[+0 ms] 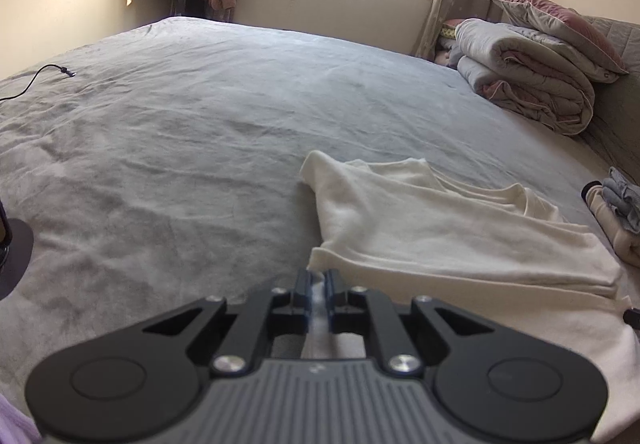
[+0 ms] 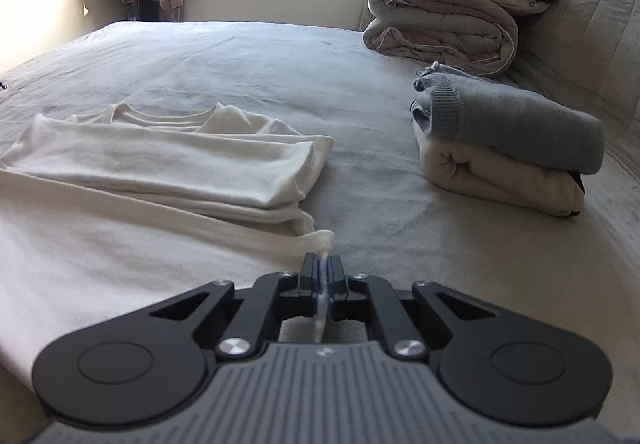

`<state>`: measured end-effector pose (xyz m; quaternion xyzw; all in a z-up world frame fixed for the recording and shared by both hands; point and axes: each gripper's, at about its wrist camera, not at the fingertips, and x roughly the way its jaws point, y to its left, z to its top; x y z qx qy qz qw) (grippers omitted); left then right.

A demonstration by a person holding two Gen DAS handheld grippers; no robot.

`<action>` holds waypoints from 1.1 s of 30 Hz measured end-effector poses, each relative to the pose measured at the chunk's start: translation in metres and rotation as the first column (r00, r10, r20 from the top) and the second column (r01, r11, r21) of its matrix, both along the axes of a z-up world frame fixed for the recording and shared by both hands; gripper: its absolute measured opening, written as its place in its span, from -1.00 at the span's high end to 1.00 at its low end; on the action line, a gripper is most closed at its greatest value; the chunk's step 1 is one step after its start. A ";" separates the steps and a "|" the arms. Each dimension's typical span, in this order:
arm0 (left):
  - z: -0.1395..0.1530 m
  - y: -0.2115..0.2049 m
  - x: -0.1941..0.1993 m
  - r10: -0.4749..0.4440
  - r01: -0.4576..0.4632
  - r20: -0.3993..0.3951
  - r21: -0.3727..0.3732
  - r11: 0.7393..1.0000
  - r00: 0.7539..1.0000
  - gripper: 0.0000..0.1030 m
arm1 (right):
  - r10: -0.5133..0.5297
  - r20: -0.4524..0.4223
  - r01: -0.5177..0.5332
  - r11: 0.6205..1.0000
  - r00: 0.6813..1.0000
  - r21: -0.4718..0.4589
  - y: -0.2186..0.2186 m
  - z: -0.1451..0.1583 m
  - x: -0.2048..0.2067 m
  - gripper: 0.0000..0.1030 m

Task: Fold clothes
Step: 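Lay the hem over the folded sleeves with both grippers, then open both grippers and release the folded hem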

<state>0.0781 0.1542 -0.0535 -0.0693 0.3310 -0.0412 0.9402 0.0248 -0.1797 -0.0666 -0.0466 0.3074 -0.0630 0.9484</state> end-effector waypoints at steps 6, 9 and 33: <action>0.013 0.005 -0.007 0.035 -0.034 0.022 -0.040 0.999 0.999 0.69 | -0.007 0.021 0.007 1.000 1.000 -0.014 0.003 0.008 -0.008 0.65; 0.019 0.016 -0.010 0.051 -0.051 -0.005 -0.110 0.993 0.999 0.46 | -0.011 0.038 0.011 1.000 0.999 0.005 0.002 0.019 -0.012 0.27; -0.021 0.091 -0.068 0.018 -0.338 -0.444 -0.654 0.677 0.896 0.18 | -0.058 -0.315 0.298 0.526 0.947 0.797 -0.078 0.013 -0.080 0.19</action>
